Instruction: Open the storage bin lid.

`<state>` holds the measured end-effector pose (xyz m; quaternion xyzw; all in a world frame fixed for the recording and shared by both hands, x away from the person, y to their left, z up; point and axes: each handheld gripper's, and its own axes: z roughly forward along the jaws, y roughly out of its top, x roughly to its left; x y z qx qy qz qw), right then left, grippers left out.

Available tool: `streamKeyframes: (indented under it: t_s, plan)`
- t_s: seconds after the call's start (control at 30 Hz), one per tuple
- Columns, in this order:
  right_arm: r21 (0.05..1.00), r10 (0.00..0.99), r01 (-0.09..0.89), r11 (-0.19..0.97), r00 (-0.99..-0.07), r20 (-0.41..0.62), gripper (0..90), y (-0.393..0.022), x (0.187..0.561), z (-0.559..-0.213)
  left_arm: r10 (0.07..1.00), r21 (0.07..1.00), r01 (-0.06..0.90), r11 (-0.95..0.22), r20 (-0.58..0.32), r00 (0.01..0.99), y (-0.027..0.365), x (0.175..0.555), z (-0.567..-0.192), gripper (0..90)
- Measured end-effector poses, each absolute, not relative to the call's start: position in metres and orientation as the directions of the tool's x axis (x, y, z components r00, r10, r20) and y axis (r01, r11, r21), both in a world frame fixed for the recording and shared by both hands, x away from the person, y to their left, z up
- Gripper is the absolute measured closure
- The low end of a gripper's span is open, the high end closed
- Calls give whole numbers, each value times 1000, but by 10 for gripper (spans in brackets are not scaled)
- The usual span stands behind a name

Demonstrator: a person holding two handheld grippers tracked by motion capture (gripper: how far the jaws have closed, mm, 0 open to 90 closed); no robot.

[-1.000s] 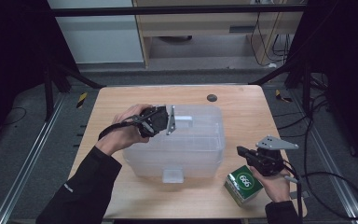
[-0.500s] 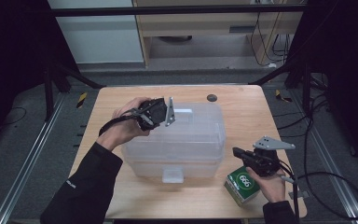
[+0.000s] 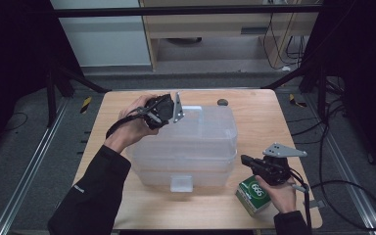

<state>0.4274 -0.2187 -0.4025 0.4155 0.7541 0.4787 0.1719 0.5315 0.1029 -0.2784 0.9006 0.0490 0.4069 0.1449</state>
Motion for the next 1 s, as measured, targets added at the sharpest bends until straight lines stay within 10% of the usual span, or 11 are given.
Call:
streamKeyframes:
  t_s: [0.73,1.0]
  plan:
    - [889,773,434,145,-611,173,900,-200,435,-397,251,349,-8,-937,690,679,105,543,-275,680]
    - [883,773,442,158,-612,168,900,-199,435,-400,319,447,0,-895,640,699,120,536,-270,534]
